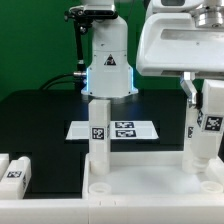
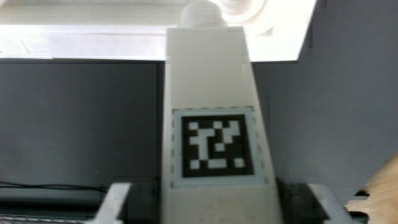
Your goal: Assemble desk
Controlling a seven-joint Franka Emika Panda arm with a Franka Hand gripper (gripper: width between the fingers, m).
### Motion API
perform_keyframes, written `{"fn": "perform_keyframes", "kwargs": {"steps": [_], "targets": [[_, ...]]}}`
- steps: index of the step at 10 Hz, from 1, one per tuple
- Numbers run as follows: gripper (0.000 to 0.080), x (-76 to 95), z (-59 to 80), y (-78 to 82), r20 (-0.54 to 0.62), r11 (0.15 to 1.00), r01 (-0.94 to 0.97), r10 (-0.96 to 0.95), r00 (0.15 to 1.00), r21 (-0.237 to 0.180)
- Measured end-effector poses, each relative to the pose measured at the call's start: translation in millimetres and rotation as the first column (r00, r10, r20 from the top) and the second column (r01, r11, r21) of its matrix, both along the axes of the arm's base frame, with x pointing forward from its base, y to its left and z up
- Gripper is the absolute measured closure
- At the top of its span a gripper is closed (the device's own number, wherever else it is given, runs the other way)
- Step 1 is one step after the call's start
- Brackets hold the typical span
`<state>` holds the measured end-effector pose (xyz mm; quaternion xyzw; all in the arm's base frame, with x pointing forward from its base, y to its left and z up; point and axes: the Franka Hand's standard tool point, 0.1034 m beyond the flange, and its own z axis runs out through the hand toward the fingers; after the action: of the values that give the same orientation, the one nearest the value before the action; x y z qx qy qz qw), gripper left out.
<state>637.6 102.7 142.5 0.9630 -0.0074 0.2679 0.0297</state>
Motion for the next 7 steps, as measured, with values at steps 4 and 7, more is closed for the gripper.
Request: {"fn": "perform_keyframes", "kwargs": {"steps": [4, 7], "targets": [[0.0514, -0.8, -11.8, 11.5, -0.009, 1.000, 0.016, -0.016, 1.000, 0.012], [0.0514, -4.2, -21.9, 22.1, -0.013, 1.000, 0.012, -0.012, 1.000, 0.016]]}}
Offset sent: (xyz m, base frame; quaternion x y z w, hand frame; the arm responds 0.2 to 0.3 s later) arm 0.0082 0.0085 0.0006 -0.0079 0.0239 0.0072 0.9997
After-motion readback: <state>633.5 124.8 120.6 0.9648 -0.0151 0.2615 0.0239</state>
